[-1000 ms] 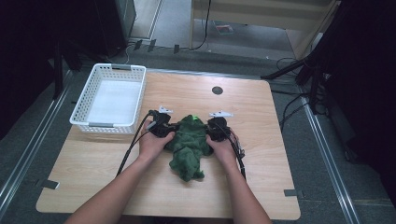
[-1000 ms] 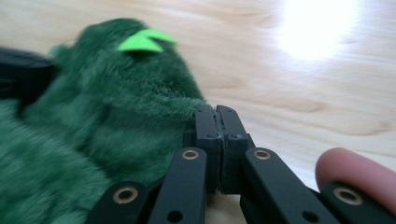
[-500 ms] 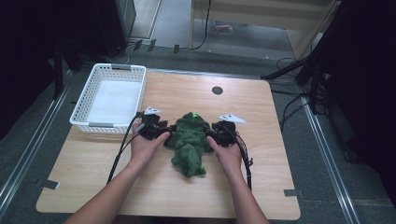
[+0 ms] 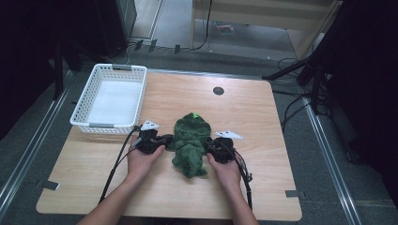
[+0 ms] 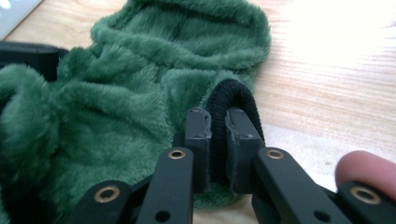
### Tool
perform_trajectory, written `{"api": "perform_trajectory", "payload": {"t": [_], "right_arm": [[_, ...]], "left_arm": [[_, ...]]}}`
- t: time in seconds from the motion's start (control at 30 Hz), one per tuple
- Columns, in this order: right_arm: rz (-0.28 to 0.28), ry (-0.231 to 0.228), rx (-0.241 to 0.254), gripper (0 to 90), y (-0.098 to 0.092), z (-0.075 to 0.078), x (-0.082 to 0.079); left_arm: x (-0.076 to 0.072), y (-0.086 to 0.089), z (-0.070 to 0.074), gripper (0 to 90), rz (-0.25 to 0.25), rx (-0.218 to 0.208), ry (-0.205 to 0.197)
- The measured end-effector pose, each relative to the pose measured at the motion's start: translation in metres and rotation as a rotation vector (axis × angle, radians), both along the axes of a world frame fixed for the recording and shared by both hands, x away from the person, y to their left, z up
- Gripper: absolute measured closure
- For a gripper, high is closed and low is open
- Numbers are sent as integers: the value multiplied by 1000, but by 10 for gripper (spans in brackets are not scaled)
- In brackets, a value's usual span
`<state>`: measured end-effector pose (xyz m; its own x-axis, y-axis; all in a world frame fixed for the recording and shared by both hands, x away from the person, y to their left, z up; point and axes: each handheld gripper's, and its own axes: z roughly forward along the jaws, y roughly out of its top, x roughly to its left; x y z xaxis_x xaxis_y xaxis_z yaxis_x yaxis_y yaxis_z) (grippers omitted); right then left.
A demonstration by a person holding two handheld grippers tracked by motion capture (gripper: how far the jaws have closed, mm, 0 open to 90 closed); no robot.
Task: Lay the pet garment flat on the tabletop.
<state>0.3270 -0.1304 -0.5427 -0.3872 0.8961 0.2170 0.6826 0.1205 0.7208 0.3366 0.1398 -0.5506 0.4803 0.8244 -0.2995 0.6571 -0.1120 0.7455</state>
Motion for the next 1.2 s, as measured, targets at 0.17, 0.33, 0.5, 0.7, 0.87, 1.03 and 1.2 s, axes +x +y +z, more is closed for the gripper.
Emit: {"api": "perform_trajectory", "payload": {"t": [0.17, 0.33, 0.5, 0.7, 0.87, 1.03, 1.2], "right_arm": [[-56, -31, -6, 845, -5, -3, 11], [-74, -20, -10, 807, -6, 0, 19], [12, -75, 98, 581, -5, 28, -2], [185, -154, 191, 383, 9, 66, -46], [225, -165, 54, 453, 36, 61, -66], [91, -161, 49, 733, 9, 47, -69], [-61, -59, 10, 583, -40, 30, -76]], "left_arm": [[11, -5, -1, 855, 28, 22, 2], [17, -7, 1, 822, 51, 36, -12], [-6, 3, 12, 567, 38, -38, -104], [-40, 17, 22, 516, 17, -54, -118], [-59, 23, 13, 509, 13, -63, -107], [-67, 26, 7, 509, -5, -35, -95], [-62, 23, 11, 505, 4, -67, -88]]}}
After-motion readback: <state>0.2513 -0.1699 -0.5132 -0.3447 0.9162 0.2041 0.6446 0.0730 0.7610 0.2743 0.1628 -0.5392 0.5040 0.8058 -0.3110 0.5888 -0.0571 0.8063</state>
